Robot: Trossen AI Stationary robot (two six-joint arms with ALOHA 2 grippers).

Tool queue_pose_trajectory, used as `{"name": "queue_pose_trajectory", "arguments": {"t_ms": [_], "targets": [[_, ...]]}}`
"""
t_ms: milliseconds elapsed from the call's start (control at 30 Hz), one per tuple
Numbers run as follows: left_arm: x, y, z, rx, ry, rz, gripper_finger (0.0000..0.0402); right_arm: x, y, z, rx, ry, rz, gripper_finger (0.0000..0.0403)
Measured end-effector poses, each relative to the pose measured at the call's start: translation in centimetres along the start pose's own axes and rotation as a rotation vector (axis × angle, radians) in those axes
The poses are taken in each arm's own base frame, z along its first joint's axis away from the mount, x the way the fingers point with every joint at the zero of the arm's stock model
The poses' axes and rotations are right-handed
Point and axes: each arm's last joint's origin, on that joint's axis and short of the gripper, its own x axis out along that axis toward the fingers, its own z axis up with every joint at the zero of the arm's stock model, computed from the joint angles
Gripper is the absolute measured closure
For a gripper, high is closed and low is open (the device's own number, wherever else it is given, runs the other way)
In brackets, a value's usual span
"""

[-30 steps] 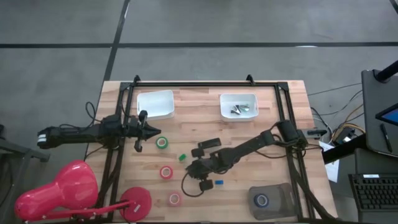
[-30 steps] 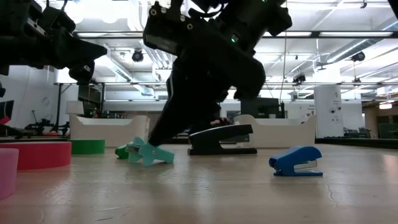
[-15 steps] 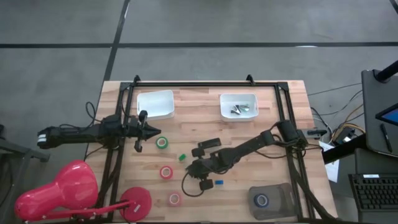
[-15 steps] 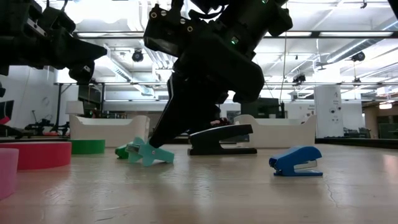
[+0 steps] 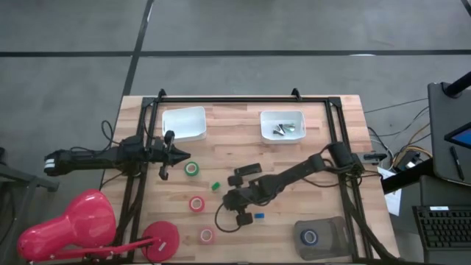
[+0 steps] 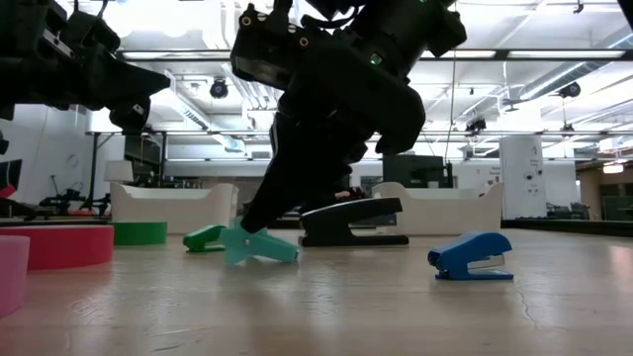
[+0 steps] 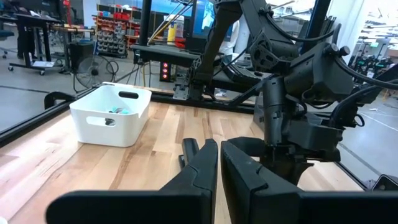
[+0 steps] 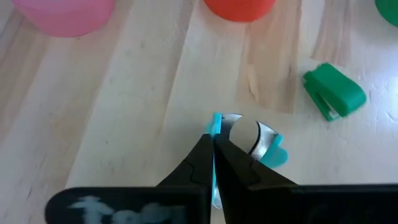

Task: Pick and place Stapler, Stapler remover, tape
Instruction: Put the green staple remover into the right white bin

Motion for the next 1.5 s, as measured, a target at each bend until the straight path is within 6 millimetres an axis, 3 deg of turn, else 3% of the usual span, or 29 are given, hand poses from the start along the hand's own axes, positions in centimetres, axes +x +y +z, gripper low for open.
{"name": "queue_pose_trajectory", "arguments": {"t_ms": [700,967,1233,1500], "targets": [[0.0,0.0,-0.1,-0.001,0.009,0.001,0.0378,-5.7,-0.9,1.3,0.029,0.022,-0.123,0.0395],[0.0,0.0,-0.1,-0.001,0.009,0.001,0.0378,-8.8,-1.9,1.1,0.047,0.075,-0.298,0.0395],[0.0,0.0,-0.1,-0.001,0.009,0.001,0.0378,-11.7,-4.1,-0.5,0.178,0.196,-0.614,0.0395],[0.0,0.0,-0.1,-0.002,0.01,0.002,0.0378,-12.0,-8.0,-2.2,0.344,0.303,-0.741,0.0395]]}}
